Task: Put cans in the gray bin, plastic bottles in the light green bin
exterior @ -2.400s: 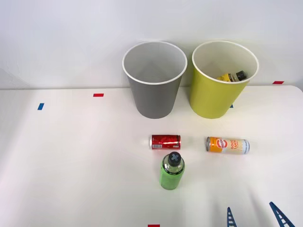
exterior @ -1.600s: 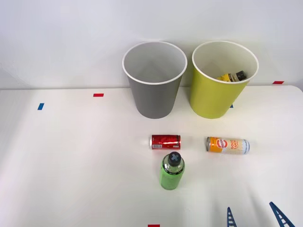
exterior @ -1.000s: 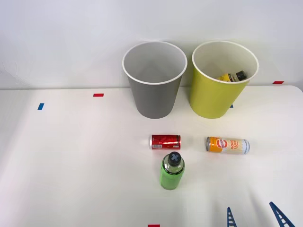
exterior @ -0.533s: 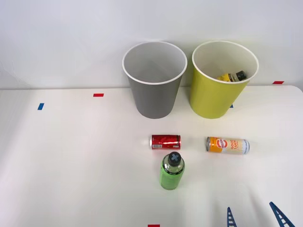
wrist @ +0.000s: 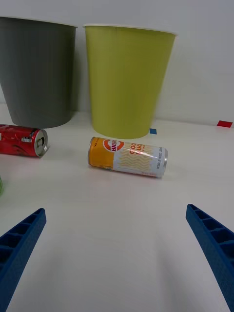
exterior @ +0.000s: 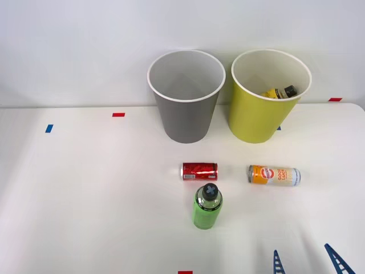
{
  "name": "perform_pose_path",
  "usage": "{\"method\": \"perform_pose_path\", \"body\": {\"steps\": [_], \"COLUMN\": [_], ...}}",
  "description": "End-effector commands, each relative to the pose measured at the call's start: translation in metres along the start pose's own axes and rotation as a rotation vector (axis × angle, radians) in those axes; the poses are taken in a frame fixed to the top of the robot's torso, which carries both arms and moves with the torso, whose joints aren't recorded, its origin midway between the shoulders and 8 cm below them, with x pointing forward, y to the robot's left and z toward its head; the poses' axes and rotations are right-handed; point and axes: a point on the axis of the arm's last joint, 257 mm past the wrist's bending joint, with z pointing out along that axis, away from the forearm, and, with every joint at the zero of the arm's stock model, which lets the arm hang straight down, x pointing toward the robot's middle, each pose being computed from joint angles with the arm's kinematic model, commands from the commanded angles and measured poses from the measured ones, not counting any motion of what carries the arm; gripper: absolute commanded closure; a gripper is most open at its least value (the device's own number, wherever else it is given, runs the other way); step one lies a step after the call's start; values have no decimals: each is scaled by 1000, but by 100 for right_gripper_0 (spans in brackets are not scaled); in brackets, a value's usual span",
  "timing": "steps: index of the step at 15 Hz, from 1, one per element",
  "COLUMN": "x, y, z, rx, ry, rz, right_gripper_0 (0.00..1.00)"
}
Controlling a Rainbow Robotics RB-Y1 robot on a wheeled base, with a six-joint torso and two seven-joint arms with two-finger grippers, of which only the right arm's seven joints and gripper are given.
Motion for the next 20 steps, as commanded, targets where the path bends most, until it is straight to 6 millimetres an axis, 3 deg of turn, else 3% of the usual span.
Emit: {"method": "perform_pose_path", "body": {"steps": [1, 9, 10, 11, 15, 20], "x": [0, 0, 17, 18, -14, -35], "y": [0, 0, 2, 3, 13, 4], "z": [0, 0, 0, 2, 14, 60], "rx": [0, 0, 0, 3, 50, 39], "ry": [0, 0, 36, 27, -66, 77], "rz": [0, 0, 8, 21, 202, 175], "right_gripper_0": [0, 0, 0, 0, 0, 0]}}
